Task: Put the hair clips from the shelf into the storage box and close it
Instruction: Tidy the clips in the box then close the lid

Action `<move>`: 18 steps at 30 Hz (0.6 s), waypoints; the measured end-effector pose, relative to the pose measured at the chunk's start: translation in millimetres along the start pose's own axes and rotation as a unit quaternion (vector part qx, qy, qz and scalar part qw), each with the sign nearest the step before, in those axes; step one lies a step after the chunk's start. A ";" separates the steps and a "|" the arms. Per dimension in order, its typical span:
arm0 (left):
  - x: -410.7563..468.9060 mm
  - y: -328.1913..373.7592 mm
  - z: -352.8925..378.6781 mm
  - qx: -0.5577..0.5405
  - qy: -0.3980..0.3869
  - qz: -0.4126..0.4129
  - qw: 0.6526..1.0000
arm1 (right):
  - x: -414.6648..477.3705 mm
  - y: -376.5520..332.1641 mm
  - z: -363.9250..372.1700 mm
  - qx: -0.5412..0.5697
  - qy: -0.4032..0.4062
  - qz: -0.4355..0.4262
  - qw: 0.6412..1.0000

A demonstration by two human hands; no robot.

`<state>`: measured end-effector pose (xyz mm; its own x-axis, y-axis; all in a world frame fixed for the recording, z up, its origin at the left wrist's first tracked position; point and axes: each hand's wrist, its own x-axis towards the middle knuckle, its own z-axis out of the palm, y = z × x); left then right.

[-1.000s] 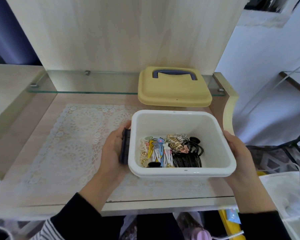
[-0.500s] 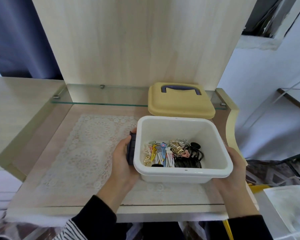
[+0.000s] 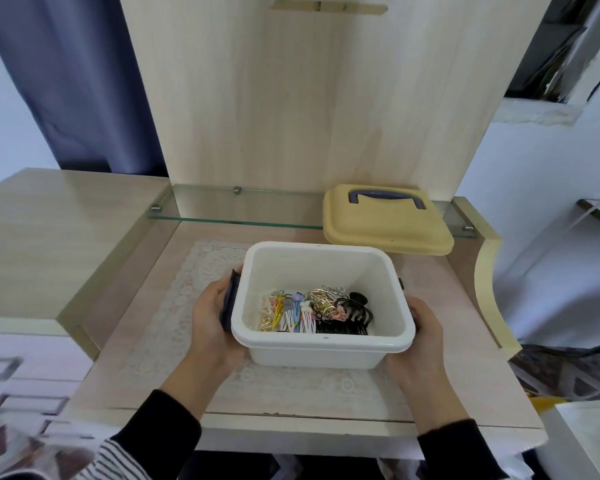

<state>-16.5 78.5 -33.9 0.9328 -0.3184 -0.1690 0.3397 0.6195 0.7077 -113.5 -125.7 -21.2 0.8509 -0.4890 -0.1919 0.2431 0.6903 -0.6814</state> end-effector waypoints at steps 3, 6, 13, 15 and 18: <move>0.0 7.4 -4.5 0.013 0.006 -0.001 1.000 | -2.1 6.5 5.6 0.025 -0.017 0.025 0.999; -0.5 7.8 -5.0 0.024 0.005 0.002 1.000 | -2.3 8.7 6.0 0.026 -0.018 0.023 0.999; 5.0 4.5 -8.4 0.059 0.006 -0.013 0.998 | 6.4 10.5 -4.2 0.006 -0.029 0.034 0.999; 4.8 8.3 -7.8 0.095 0.013 -0.030 0.995 | 6.8 6.8 -5.8 0.015 -0.038 0.041 0.998; 12.1 23.8 -13.8 0.221 0.053 -0.008 0.974 | 11.5 -6.4 -9.4 -0.037 -0.036 0.064 0.997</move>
<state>4.5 99.3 -28.6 0.9428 -0.2360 -0.2356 0.2910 0.2374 0.9268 -109.7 -140.7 -25.7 0.9045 -0.3582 -0.2316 0.0979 0.7027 -0.7047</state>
